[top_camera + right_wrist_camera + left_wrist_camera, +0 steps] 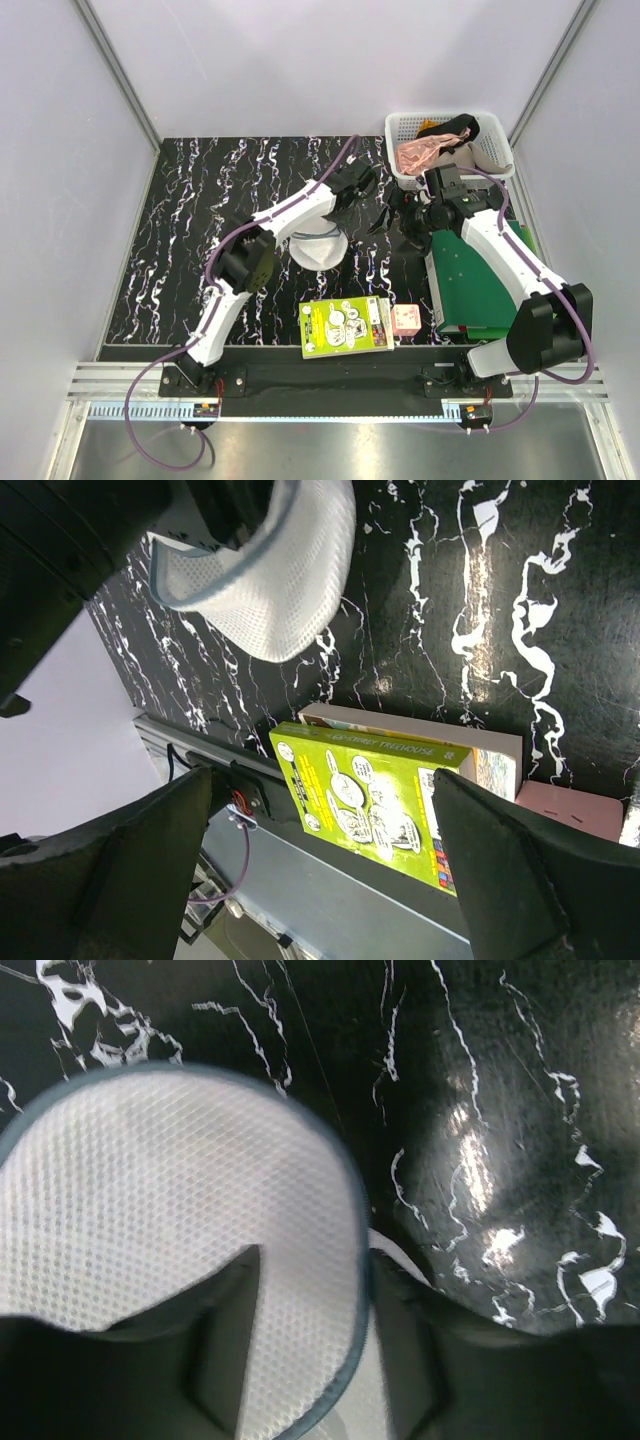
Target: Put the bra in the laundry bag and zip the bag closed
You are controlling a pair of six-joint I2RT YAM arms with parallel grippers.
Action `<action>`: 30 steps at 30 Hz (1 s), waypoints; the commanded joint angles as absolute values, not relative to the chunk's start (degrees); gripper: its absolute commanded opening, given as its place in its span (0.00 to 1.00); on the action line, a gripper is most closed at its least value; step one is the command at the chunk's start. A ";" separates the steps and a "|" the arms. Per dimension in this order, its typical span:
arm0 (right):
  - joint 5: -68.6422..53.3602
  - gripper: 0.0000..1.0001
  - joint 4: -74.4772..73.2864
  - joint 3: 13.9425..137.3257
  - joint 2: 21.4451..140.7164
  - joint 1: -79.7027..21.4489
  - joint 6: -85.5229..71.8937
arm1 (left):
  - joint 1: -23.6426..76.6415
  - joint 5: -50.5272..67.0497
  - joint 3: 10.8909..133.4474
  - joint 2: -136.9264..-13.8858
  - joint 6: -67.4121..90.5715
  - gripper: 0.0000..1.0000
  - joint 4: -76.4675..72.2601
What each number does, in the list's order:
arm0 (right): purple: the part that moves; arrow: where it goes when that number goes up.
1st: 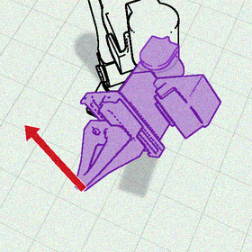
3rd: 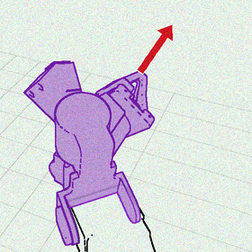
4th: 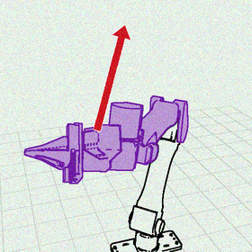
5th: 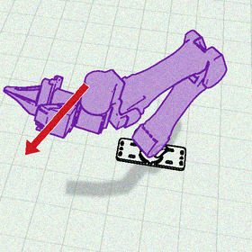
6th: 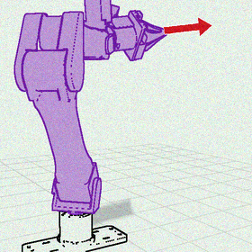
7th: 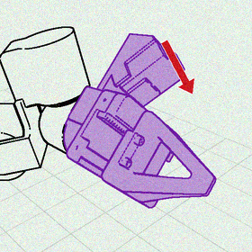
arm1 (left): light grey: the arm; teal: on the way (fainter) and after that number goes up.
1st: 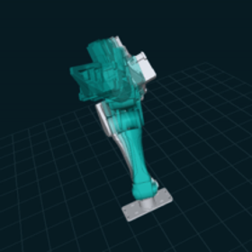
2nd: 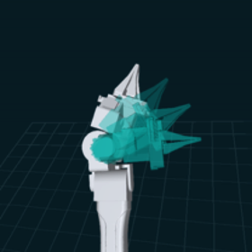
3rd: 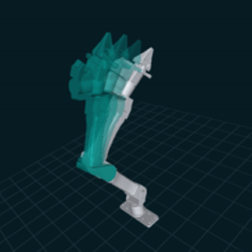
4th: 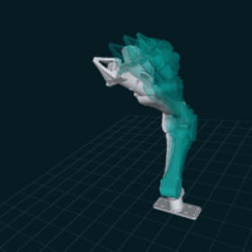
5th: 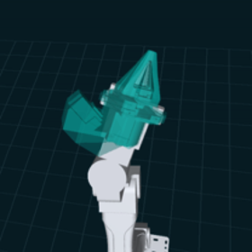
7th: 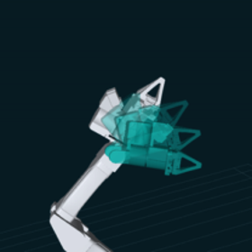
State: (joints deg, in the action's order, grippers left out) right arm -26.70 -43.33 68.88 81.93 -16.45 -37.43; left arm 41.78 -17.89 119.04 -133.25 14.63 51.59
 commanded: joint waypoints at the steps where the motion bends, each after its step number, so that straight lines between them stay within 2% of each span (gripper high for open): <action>1: -28.65 0.98 -41.22 67.77 80.86 -16.52 -39.02 | 40.26 -18.73 122.87 -133.59 13.27 0.32 50.98; 3: -29.09 0.99 -40.61 67.68 81.12 -16.61 -39.20 | 39.21 -16.54 123.57 -133.59 13.10 0.23 50.98; 4: -29.09 0.99 -40.52 67.85 81.47 -16.61 -39.20 | 38.94 -15.91 123.75 -133.68 12.83 0.09 50.98; 5: -29.27 0.99 -40.34 68.03 81.74 -16.61 -39.29 | 38.67 -15.47 123.92 -133.33 12.66 0.00 51.32; 9: -30.41 0.99 -38.24 69.25 84.63 -16.79 -40.34 | 38.23 -14.16 123.75 -127.63 13.88 0.00 52.21; 13: -29.71 0.93 -36.30 74.16 91.47 -18.72 -43.23 | 37.62 -10.64 121.04 -119.11 17.22 0.00 52.56; 18: -29.89 0.91 -31.21 78.31 97.20 -22.14 -48.42 | 37.27 -8.62 117.25 -112.25 20.30 0.00 52.38; 24: -26.81 0.77 -29.44 76.12 98.44 -22.50 -50.28 | 35.25 -7.39 113.12 -107.76 21.97 0.00 52.47; 30: -22.51 0.81 -33.74 76.02 95.28 -22.50 -40.45 | 33.93 -3.18 111.71 -104.51 22.94 0.00 51.68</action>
State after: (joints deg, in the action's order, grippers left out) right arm -26.41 -31.55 75.18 98.63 -22.44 -46.98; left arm 34.98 -7.49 112.73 -107.55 21.47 52.90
